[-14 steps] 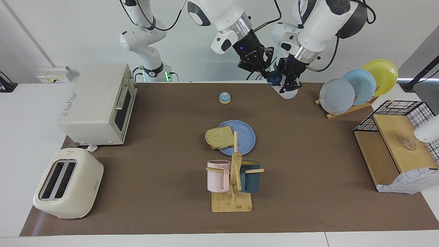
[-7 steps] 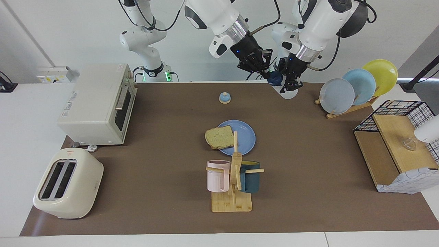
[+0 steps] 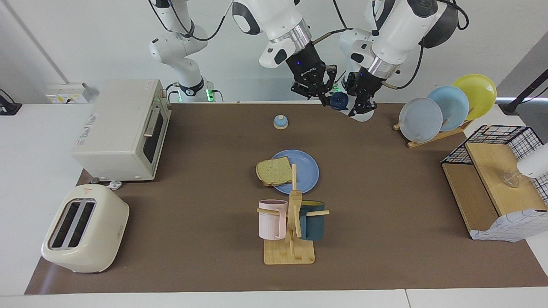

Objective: Put bread on plate and add seasoning

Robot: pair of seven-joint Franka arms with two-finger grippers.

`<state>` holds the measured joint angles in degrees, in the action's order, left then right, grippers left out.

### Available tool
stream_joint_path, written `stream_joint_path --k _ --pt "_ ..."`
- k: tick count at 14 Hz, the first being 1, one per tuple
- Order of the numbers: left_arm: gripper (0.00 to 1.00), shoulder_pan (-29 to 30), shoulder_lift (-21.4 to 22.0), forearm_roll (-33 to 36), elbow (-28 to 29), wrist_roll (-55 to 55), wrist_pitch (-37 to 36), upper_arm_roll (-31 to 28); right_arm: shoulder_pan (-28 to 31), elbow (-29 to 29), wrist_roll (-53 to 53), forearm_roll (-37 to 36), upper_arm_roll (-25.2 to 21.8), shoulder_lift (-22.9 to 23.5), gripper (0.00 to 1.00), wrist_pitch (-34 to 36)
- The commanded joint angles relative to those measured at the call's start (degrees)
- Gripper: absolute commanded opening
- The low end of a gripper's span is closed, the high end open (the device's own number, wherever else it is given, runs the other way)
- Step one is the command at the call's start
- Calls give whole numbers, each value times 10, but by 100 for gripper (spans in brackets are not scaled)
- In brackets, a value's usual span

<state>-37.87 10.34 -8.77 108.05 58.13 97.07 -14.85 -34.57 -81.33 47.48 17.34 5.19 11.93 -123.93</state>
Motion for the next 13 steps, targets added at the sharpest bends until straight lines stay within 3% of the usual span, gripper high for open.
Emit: stream_joint_path --k 1,4,5,6,13 --pt "0 -5 16 -5 16 5 3 -4 13 -3 50 37 3 0 0 -17" --pt "0 -5 16 -5 16 5 2 -4 10 -6 48 35 3 -1 0 -18" --pt "0 -4 16 -5 16 5 1 -4 11 -8 47 35 3 -1 46 -18" --pt "0 -4 16 -5 16 5 1 -4 11 -14 46 33 3 -3 99 -18" --pt "0 -5 16 -4 16 4 1 -4 37 -50 -72 2 0 -20 100 23"
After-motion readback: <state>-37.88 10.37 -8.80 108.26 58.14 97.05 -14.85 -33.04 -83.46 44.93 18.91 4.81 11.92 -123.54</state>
